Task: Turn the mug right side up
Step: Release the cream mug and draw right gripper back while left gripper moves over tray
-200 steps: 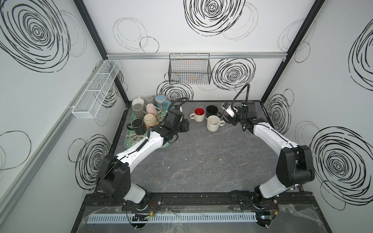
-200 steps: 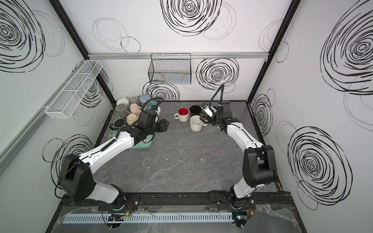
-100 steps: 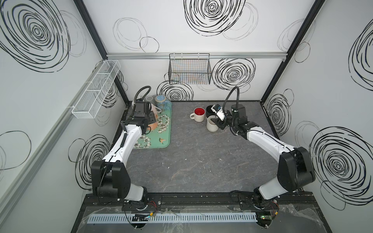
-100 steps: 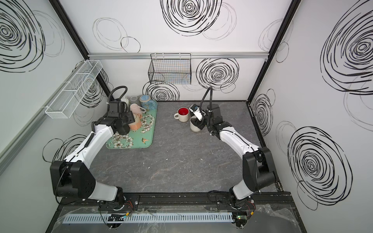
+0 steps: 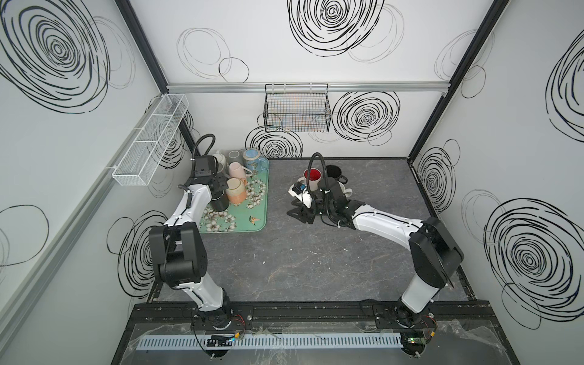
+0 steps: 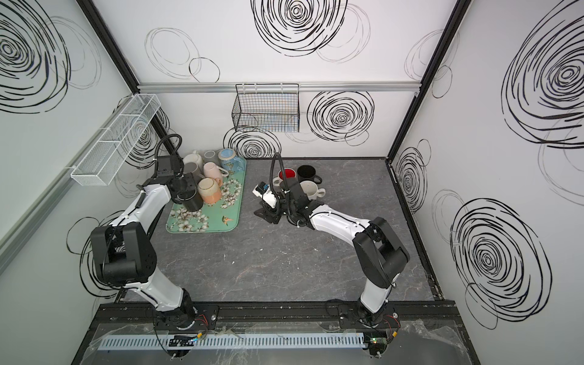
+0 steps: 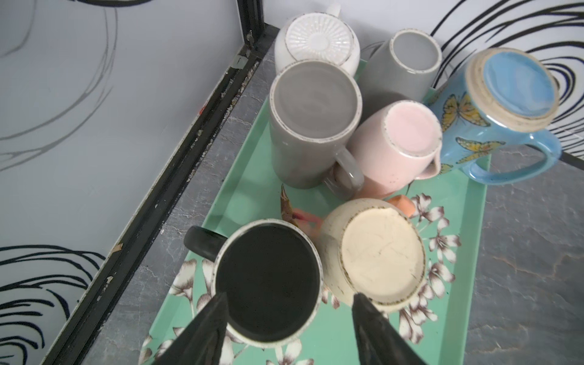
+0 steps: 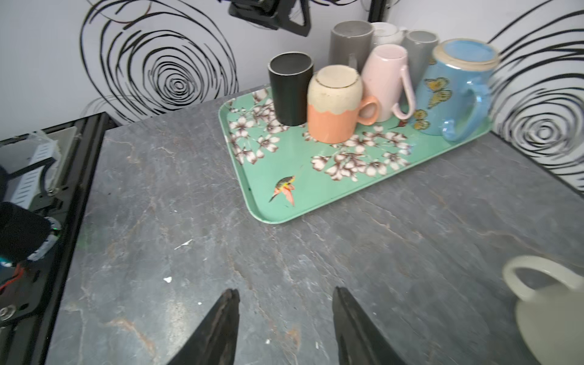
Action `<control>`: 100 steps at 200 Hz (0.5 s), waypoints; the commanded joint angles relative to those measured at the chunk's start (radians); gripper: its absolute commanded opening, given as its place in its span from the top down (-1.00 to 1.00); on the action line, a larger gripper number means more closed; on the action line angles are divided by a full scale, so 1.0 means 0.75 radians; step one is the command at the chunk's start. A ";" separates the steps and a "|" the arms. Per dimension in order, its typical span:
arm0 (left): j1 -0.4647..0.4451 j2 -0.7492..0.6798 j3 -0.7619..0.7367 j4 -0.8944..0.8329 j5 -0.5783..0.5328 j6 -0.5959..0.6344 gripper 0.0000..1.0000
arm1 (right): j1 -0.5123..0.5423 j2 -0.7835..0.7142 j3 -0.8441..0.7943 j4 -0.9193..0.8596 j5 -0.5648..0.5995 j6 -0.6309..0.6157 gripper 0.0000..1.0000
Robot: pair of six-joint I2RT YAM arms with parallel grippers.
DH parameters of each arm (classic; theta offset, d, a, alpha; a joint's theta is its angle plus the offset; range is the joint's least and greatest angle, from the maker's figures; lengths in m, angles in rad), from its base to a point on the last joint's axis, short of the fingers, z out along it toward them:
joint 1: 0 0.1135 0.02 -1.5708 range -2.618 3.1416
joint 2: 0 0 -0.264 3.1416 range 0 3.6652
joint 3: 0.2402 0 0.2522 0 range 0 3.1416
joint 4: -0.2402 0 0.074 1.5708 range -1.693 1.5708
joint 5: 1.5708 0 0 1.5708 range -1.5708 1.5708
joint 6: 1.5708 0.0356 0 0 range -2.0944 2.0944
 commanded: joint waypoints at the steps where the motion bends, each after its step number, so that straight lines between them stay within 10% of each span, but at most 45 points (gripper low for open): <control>1: 0.049 0.090 0.079 0.047 0.028 0.041 -0.33 | 0.043 0.032 0.061 0.042 -0.072 0.103 -0.02; 100: 0.116 0.314 0.257 -0.003 0.138 0.135 -0.34 | 0.114 0.196 0.226 -0.028 -0.153 0.185 0.02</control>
